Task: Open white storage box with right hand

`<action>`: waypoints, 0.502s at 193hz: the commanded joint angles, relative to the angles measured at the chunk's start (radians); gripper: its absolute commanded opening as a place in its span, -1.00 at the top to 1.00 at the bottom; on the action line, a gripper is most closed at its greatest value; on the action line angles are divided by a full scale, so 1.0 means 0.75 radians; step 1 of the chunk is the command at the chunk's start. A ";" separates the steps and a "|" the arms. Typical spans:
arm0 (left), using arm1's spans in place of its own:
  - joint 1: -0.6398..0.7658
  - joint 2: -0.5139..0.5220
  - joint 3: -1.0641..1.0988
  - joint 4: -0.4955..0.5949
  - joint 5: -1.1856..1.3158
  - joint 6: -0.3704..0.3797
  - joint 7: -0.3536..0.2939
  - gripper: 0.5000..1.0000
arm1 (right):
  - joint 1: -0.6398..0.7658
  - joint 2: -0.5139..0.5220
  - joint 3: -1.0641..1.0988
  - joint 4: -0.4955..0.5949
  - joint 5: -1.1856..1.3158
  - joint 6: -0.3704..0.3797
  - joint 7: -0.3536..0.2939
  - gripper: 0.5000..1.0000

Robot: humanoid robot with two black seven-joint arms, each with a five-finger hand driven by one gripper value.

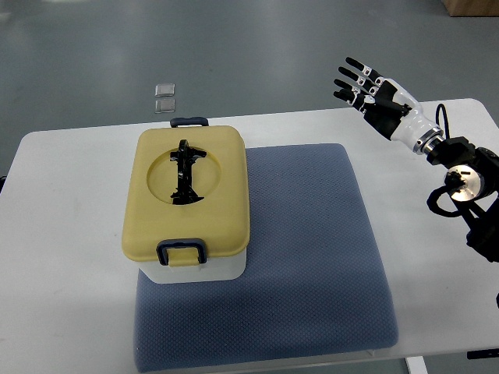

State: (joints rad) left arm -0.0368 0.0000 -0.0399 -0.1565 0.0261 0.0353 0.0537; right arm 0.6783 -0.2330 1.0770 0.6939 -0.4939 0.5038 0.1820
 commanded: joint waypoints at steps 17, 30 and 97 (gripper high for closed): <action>0.000 0.000 0.000 0.000 0.000 0.000 0.000 -1.00 | -0.006 0.035 0.002 0.001 0.000 0.015 -0.001 -0.72; 0.000 0.000 0.000 0.000 0.000 0.000 0.000 -1.00 | -0.007 0.030 -0.002 0.001 -0.002 0.050 -0.001 -0.72; 0.000 0.000 0.000 0.000 0.000 0.000 0.000 -1.00 | 0.112 -0.023 -0.105 0.001 -0.006 0.091 0.017 -0.70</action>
State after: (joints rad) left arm -0.0368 0.0000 -0.0399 -0.1565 0.0261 0.0353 0.0537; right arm 0.7051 -0.2313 1.0495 0.6954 -0.4977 0.5771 0.1831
